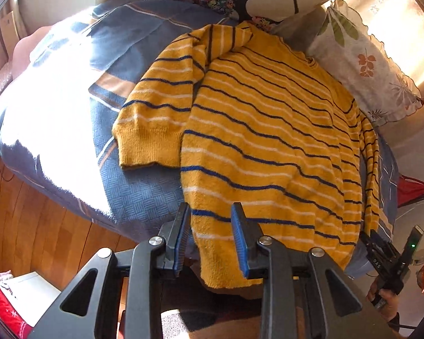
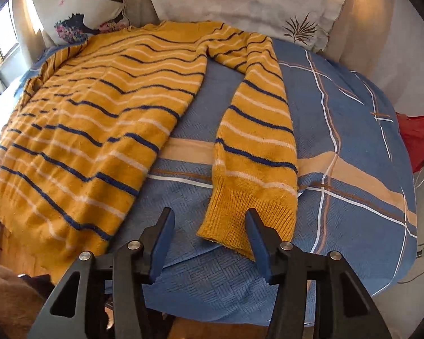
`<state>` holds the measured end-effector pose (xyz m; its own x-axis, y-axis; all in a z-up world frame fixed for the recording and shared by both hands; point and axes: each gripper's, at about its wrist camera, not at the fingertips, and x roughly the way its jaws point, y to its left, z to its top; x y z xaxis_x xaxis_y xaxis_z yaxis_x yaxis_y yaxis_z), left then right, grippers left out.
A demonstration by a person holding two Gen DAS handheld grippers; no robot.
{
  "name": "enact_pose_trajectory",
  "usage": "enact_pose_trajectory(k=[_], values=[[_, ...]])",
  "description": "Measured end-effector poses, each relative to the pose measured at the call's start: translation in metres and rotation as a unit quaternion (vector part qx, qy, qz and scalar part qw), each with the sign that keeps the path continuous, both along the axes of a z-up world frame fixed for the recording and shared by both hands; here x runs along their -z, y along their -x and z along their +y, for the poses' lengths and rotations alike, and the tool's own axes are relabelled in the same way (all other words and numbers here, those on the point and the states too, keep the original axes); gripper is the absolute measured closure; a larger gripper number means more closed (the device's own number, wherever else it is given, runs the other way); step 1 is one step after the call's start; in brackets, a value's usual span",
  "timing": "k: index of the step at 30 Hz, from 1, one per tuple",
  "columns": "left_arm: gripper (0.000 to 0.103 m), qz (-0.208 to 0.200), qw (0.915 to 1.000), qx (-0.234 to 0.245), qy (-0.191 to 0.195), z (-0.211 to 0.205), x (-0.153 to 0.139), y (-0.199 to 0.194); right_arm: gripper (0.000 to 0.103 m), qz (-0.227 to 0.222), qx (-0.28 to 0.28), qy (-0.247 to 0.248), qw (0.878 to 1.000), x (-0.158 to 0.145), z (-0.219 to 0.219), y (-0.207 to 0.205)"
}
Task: Fold small clothes
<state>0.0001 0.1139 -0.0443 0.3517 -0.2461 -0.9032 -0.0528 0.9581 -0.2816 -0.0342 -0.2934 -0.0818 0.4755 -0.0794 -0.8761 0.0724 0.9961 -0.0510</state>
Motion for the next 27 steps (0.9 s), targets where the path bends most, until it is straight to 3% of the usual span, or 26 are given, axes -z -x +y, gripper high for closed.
enact_pose_trajectory(k=[1,2,3,5,8,11,14,19,22,27], values=[[0.071,-0.007,1.0000,0.002,-0.002,-0.002,-0.005,-0.002,0.086,0.003,0.002,0.000,1.000,0.002,-0.004,-0.001],[0.069,-0.013,0.9999,0.004,-0.004,-0.004,-0.010,-0.004,0.095,0.000,0.006,-0.013,1.000,-0.001,-0.013,-0.002],[0.067,-0.020,0.9998,0.005,-0.004,-0.005,-0.015,-0.006,0.098,0.003,0.016,-0.052,0.999,-0.006,-0.027,-0.005],[0.066,-0.030,0.9995,0.006,-0.003,-0.010,-0.022,-0.012,0.098,-0.024,0.058,-0.123,0.990,-0.023,-0.066,-0.007],[0.066,-0.041,0.9991,0.008,0.002,-0.017,-0.030,-0.020,0.098,-0.078,0.136,-0.164,0.974,-0.055,-0.135,-0.006],[0.066,-0.049,0.9987,0.015,0.007,-0.025,-0.035,-0.027,0.098,-0.117,0.215,-0.162,0.956,-0.079,-0.203,0.000],[0.065,-0.054,0.9983,0.021,0.010,-0.032,-0.037,-0.031,0.098,-0.126,0.286,-0.150,0.938,-0.087,-0.261,0.004],[0.065,-0.048,0.9985,0.018,0.016,-0.037,-0.033,-0.037,0.098,-0.119,0.352,-0.137,0.918,-0.088,-0.310,0.006],[0.065,-0.042,0.9989,0.014,0.015,-0.035,-0.029,-0.040,0.098,-0.117,0.351,-0.135,0.919,-0.092,-0.309,-0.006],[0.064,-0.033,0.9992,0.005,0.021,-0.026,-0.020,-0.045,0.098,-0.116,0.275,-0.167,0.940,-0.107,-0.263,-0.047]])
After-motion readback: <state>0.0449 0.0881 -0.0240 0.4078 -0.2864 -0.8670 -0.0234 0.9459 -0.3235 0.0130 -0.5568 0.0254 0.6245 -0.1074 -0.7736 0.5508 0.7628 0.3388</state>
